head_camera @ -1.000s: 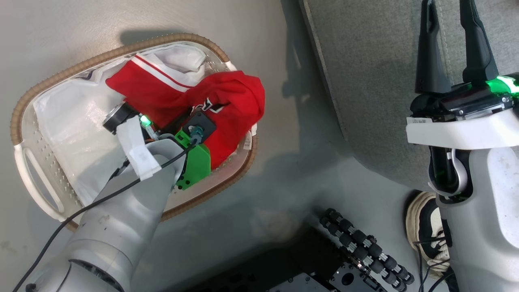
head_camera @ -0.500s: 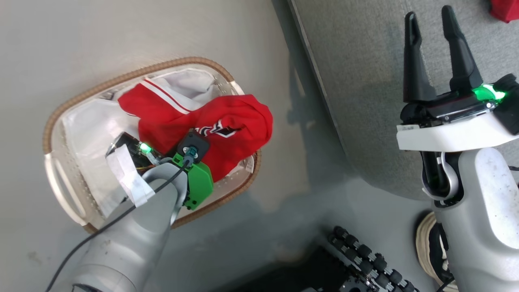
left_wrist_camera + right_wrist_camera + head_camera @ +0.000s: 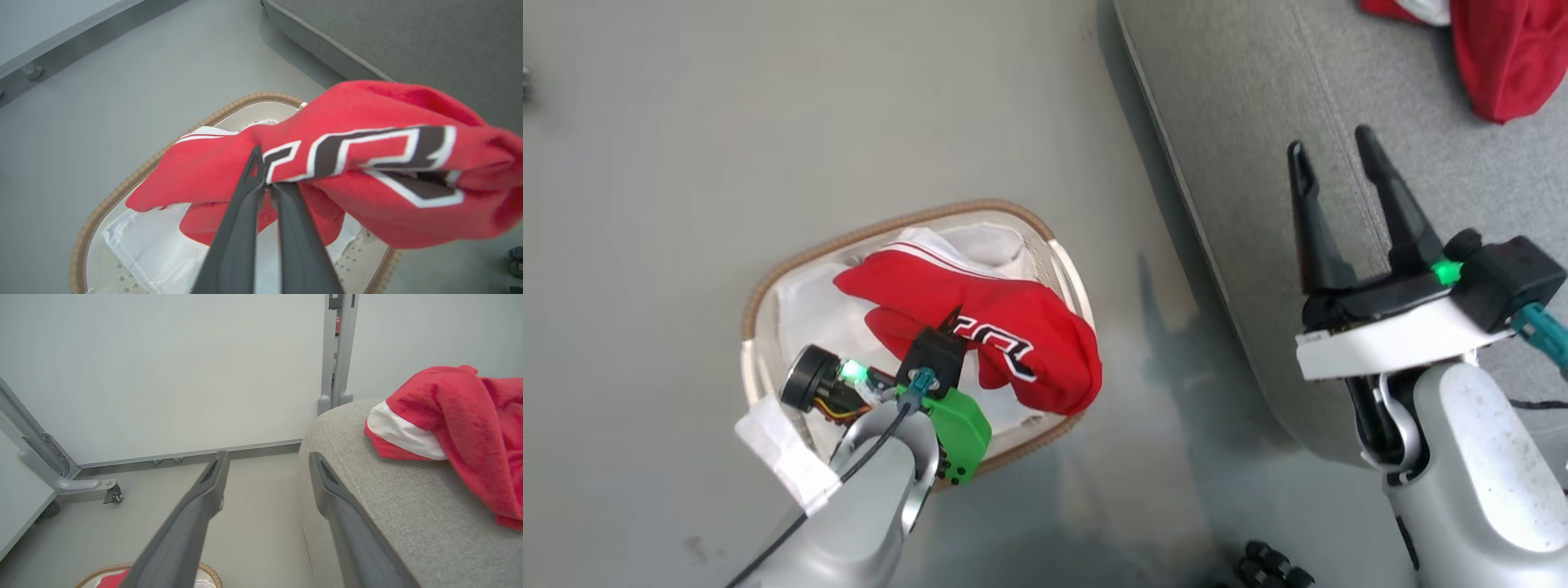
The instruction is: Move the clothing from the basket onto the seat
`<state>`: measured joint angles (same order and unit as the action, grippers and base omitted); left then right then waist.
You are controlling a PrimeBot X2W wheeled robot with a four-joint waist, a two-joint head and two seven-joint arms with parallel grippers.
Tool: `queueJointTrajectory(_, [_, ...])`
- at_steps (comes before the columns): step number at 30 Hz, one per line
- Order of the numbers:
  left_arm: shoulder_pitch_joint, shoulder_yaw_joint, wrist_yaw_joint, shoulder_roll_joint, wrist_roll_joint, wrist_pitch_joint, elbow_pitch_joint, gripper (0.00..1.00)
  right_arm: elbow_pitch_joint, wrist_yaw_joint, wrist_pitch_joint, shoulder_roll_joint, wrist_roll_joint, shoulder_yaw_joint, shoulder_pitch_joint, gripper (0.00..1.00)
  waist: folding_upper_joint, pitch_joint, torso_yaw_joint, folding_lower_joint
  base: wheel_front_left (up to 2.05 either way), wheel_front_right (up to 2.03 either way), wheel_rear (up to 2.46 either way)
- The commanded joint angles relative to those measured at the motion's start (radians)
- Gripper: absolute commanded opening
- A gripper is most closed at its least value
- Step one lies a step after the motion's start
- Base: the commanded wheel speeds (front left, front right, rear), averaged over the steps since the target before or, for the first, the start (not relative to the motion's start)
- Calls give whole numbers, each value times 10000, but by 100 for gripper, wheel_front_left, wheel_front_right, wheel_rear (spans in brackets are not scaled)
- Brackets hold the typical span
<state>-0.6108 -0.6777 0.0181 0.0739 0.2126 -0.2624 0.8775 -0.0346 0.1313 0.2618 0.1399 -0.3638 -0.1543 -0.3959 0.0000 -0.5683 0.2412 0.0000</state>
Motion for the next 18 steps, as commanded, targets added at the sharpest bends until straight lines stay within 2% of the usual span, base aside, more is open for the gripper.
queueJointTrajectory(1, [375, 157, 82, 42, 39, -34, -317, 0, -63, -10, 44, 75, 93, -46, 268, 100, 0, 1182, -747, 0, 0, 0, 0])
queueJointTrajectory(18, [2868, 2609, 244, -14, -223, -34, -4069, 0, -551, -10, 44, -119, 328, -516, 1639, 100, 0, 3388, -1413, 0, 0, 0, 0])
